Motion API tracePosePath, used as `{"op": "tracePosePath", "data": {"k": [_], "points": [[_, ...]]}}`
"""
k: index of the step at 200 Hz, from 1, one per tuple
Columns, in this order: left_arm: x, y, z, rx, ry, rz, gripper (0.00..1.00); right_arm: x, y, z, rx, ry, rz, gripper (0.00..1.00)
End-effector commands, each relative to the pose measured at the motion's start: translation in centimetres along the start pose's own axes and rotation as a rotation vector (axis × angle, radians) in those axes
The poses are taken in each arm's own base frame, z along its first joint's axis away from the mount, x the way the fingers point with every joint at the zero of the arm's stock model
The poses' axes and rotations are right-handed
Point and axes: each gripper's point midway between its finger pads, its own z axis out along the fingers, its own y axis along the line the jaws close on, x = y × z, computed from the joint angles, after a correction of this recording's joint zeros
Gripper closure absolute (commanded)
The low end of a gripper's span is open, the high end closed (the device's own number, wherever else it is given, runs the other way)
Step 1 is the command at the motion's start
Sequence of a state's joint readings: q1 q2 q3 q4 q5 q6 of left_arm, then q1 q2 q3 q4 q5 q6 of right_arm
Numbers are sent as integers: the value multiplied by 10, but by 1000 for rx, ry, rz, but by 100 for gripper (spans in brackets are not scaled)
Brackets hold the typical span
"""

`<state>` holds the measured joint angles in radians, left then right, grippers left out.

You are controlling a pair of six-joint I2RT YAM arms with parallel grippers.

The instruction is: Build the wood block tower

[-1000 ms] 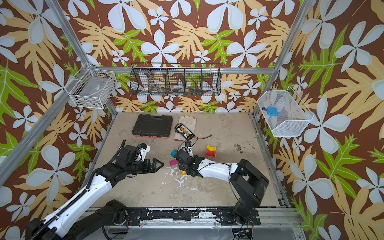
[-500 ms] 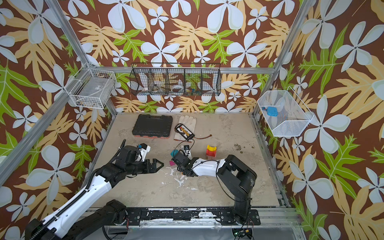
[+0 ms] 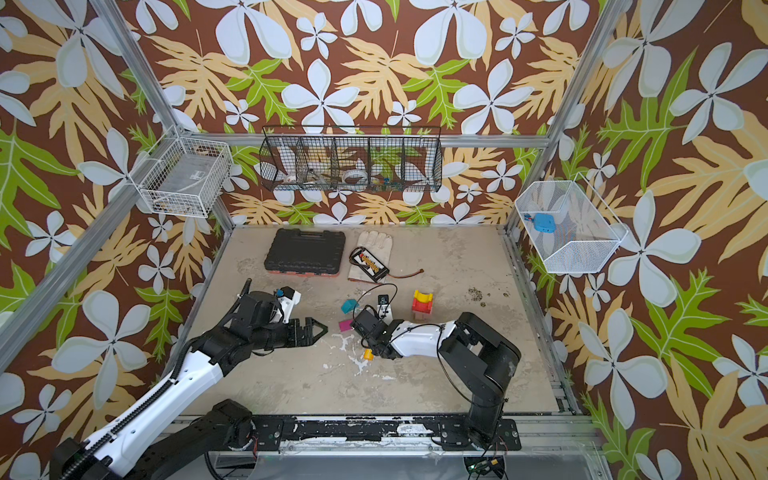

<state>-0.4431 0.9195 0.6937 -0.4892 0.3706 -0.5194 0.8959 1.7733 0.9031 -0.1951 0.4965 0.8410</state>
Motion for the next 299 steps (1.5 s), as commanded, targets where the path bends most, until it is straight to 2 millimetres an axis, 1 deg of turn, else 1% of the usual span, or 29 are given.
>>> {"op": "tracePosePath", "data": {"k": [1, 21, 43, 65, 86, 104, 140, 168, 204, 226, 242, 257, 280, 299], "points": [[-3, -2, -1, 4, -16, 12, 0, 11, -20, 5, 53, 53, 6, 37], [-3, -2, -1, 7, -17, 12, 0, 11, -27, 9, 50, 66, 31, 39], [-3, -2, -1, 6, -18, 11, 0, 8, -22, 9, 25, 67, 29, 41], [-3, -2, -1, 6, -17, 11, 0, 4, -21, 8, 24, 59, 29, 40], [-4, -2, -1, 5, -20, 12, 0, -1, -15, 8, 15, 56, 27, 40], [-3, -2, -1, 6, -16, 12, 0, -3, -16, 10, 30, 56, 25, 40], [-3, -2, -1, 5, -16, 12, 0, 5, -22, 10, 42, 75, 39, 42], [-4, -3, -2, 7, -20, 14, 0, 11, -36, 10, 81, 63, 49, 42], [-3, -3, -2, 7, -20, 14, 0, 12, -44, 15, 97, 74, 55, 48], [-4, -3, -2, 6, -22, 14, 0, 6, -41, 17, 96, 71, 50, 51], [-3, -3, -2, 7, -19, 13, 0, 1, -43, 18, 127, 60, 41, 52], [-4, -3, -2, 8, -23, 15, 0, 0, -45, 22, 133, 66, 43, 52], [-3, -2, -1, 6, -18, 13, 0, -4, -40, 29, 111, 81, 48, 52], [-3, -2, -1, 6, -18, 13, 0, -5, -33, 32, 88, 89, 49, 47]]}}
